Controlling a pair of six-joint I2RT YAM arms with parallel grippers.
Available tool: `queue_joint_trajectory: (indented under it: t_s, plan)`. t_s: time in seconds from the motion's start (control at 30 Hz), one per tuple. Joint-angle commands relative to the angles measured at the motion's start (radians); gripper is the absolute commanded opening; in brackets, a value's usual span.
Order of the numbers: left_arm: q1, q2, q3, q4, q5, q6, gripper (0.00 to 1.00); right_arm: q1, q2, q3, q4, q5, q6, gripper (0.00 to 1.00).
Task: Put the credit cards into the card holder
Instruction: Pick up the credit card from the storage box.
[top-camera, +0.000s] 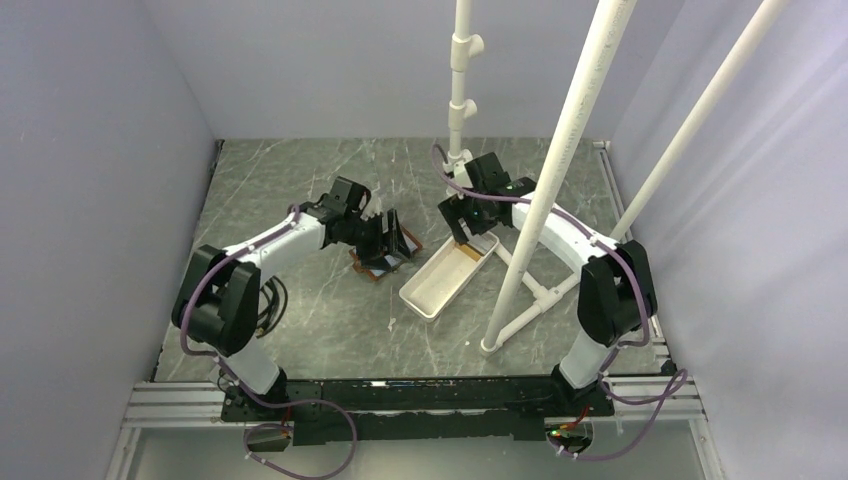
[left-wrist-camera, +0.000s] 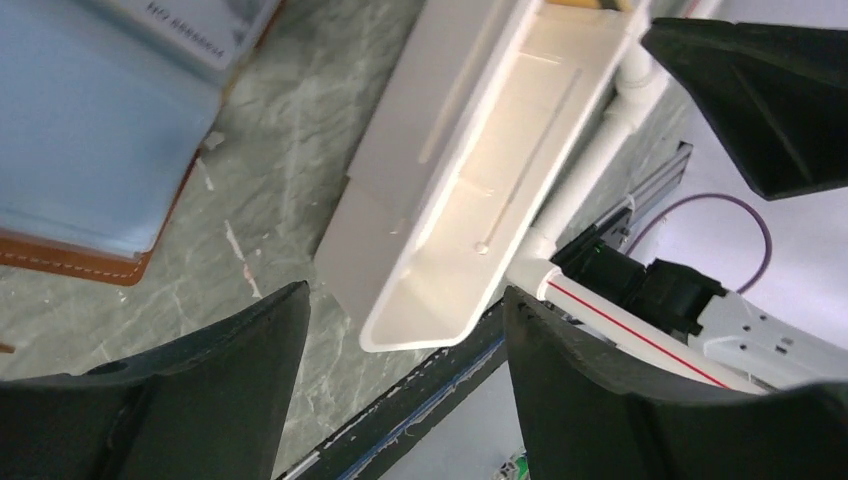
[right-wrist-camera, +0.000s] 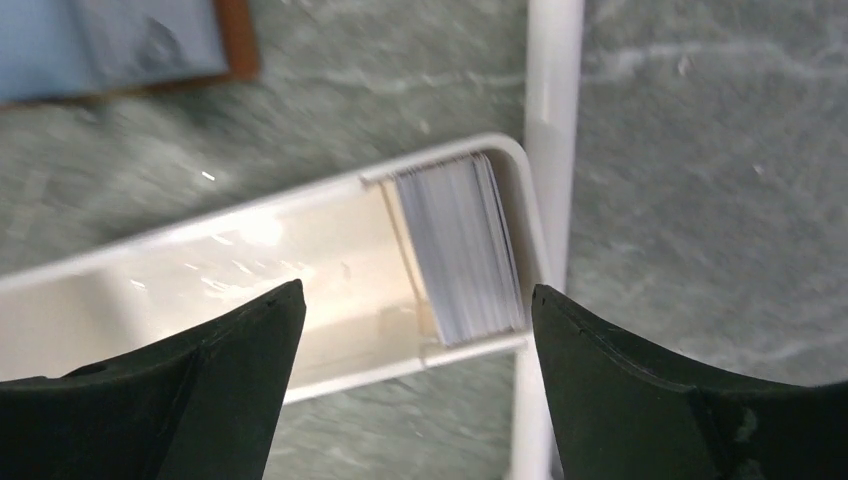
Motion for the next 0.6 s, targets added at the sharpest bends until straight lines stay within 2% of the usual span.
queue_joint_trajectory:
  t_s: [0.0, 0.13, 0.4, 0.57]
  plan:
    - [-0.013, 0.014, -0.029, 0.051, -0.082, -0.074, 0.77, 0.011, -0.003, -0.027, -0.031, 0.163, -0.158, 0.86]
    - [-0.057, 0.095, -0.005, 0.044, -0.091, -0.062, 0.76, 0.015, 0.045, -0.038, -0.014, 0.282, -0.171, 0.86]
    - [-0.139, 0.142, 0.030, 0.053, -0.134, -0.044, 0.75, 0.032, 0.107, -0.032, 0.003, 0.258, -0.177, 0.86]
    - [-0.153, 0.148, 0.048, 0.019, -0.192, -0.021, 0.72, 0.047, 0.121, -0.034, 0.044, 0.350, -0.157, 0.84]
